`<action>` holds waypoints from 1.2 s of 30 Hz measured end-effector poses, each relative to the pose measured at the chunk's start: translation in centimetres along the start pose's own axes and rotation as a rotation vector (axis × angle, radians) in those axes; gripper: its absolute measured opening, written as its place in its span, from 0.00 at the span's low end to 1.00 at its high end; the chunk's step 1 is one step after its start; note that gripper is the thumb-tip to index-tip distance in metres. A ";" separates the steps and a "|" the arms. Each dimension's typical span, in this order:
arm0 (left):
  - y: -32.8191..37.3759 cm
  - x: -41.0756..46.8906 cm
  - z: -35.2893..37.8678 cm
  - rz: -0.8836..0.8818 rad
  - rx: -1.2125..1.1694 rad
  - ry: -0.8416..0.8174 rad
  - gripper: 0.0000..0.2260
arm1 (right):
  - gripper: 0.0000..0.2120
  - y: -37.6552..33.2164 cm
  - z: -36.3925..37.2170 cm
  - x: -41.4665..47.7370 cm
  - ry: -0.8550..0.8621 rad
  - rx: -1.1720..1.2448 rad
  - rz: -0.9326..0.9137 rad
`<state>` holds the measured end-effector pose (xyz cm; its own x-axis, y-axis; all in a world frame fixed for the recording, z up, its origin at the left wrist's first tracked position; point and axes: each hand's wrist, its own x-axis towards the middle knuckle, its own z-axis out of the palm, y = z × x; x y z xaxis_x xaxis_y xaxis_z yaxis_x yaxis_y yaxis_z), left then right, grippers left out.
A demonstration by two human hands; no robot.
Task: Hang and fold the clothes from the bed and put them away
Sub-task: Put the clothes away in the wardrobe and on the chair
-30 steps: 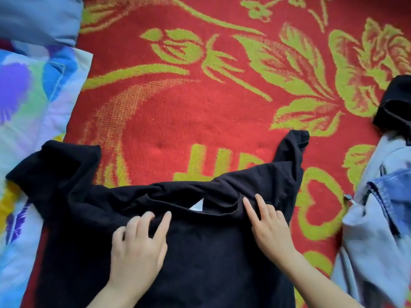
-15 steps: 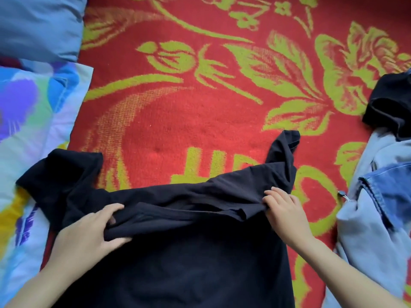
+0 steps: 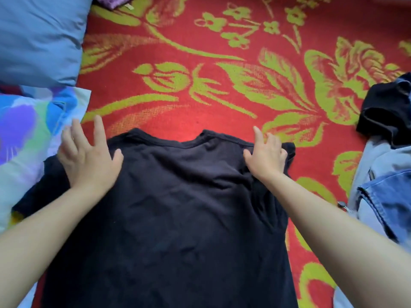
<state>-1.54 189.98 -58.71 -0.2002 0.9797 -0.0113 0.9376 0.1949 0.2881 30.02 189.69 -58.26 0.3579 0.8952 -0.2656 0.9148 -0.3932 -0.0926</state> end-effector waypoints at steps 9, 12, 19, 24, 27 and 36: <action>2.5 -11.8 7.1 0.319 0.179 -0.419 0.42 | 0.36 9.5 3.1 -1.4 -0.068 0.457 0.409; 2.1 -12.0 8.9 0.193 0.316 -0.586 0.40 | 0.26 8.9 3.2 -0.8 -0.014 0.772 0.450; 3.4 -9.6 7.8 0.165 0.373 -0.873 0.40 | 0.10 10.4 0.7 0.2 -0.325 0.821 0.527; 3.5 -9.1 7.3 0.151 0.368 -0.922 0.42 | 0.06 13.6 0.2 -1.5 -0.333 1.023 0.643; 3.7 -8.9 7.1 0.145 0.355 -0.952 0.43 | 0.08 15.1 1.0 -2.4 -0.240 0.962 0.759; 4.0 -8.2 6.4 0.122 0.357 -1.025 0.45 | 0.13 17.2 3.4 -3.6 0.312 0.720 0.825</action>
<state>5.71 183.06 -63.58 0.0764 0.5352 -0.8413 0.9967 -0.0655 0.0489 43.84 179.04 -62.16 0.9237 0.2812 -0.2602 0.0947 -0.8256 -0.5562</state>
